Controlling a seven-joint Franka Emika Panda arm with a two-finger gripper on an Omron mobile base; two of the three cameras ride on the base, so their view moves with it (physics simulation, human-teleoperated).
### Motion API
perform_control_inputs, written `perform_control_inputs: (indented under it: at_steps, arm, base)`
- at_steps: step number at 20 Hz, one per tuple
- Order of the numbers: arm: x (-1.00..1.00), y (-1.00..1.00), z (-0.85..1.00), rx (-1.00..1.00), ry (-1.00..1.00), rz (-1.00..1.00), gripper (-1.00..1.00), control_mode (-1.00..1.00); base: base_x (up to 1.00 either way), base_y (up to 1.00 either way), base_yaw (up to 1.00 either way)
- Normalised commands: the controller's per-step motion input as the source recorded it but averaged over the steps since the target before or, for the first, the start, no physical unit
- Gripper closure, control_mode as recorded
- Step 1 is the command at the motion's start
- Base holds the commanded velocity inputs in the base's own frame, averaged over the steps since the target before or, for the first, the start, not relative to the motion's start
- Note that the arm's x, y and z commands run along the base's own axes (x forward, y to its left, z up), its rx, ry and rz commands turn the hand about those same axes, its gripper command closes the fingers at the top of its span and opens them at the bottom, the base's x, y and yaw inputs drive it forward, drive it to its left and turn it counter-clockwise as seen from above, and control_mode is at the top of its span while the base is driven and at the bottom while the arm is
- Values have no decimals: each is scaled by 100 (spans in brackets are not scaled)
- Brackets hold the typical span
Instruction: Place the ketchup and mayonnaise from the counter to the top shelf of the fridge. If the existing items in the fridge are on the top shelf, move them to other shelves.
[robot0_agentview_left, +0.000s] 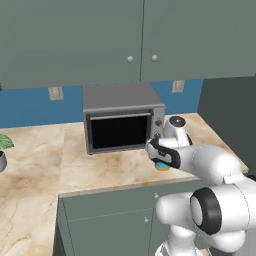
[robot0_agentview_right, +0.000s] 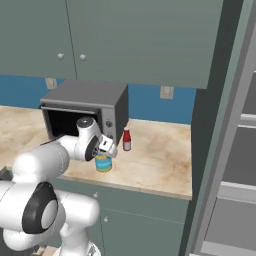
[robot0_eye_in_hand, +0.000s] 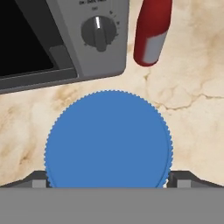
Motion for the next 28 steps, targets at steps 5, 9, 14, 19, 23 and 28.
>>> perform_control_inputs:
  at_steps: [5,9,14,19,23,28]
  arm:
    - [-25,0,1,0,-2,0,100,-100]
    - [-92,-2,59,2,-25,0,100,-100]
    - [-100,0,100,3,-39,1,100,-100]
    - [-100,0,100,0,-26,0,100,-100]
    - [-100,0,100,0,-8,0,100,-100]
    - [-100,-2,100,0,1,0,100,-100]
  base:
    - [0,0,0]
    - [0,0,0]
    - [0,0,0]
    - [0,0,0]
    - [0,0,0]
    - [0,0,0]
